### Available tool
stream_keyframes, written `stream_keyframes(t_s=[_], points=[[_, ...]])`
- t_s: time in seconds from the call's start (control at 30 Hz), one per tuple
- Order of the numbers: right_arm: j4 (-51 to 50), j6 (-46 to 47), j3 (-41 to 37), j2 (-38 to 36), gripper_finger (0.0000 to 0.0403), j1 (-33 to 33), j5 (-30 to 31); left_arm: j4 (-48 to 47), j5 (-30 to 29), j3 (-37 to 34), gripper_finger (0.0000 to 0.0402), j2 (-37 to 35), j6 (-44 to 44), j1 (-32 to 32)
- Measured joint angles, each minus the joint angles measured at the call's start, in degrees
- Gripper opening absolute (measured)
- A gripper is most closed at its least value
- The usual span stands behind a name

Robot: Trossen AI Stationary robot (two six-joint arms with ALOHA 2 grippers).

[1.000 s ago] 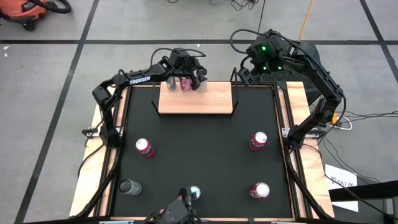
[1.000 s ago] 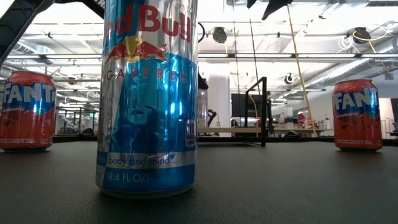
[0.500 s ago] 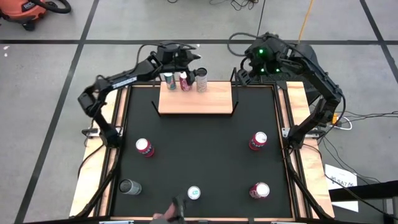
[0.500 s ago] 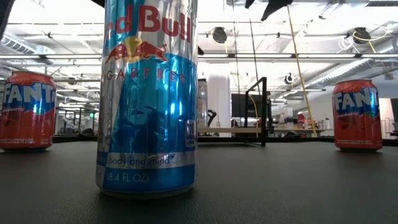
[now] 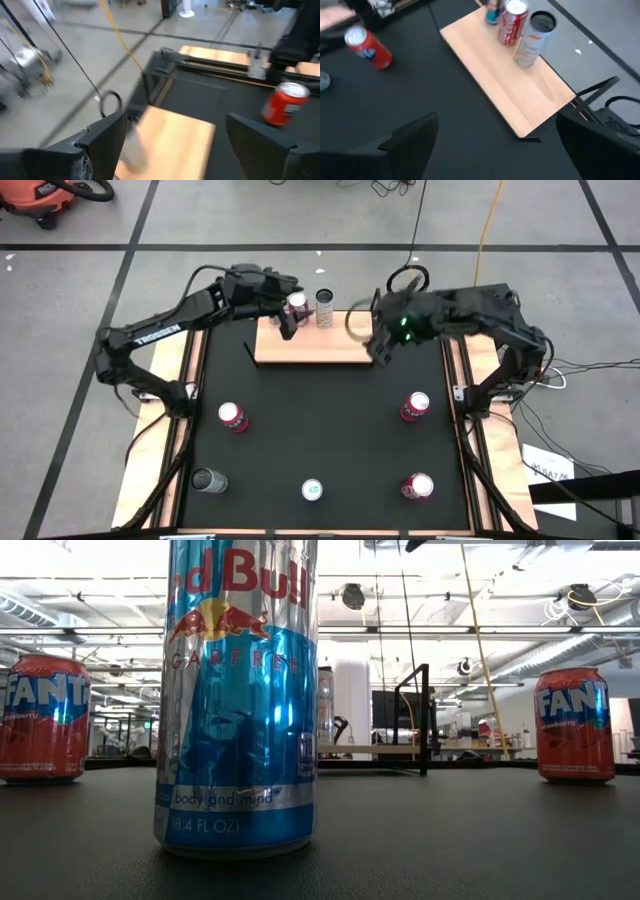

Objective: Place canned beverage on shelf
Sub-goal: Put the left red soda can on the shelf

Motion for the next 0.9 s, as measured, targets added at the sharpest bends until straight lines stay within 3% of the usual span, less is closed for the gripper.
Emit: stream_keyframes(t_s=[0.27,0.47,0.67,0.9], points=[[2.3,4.5,-7.7,0.0,0.0322,11.7,4.4,-10.6,-2.8,0.0,0.0299,-0.5,-9.2,-10.1],[8.5,10.8,-16.1,-2.1,0.0278,19.7,4.5,-20.3,-13.8,0.0,0.0266,-0.9,-23.0,-19.9],[24.5,17.3,-29.9,-6.9,0.0261,27.0,3.7,-23.4,-22.3,0.0,0.0244,-1.8,-34.4,-31.2],[48.6,15.6,-41.3,-6.7,0.0247,30.1,-6.3,-24.6,-30.4,-0.4,0.0242,-1.8,-45.8,-44.7]])
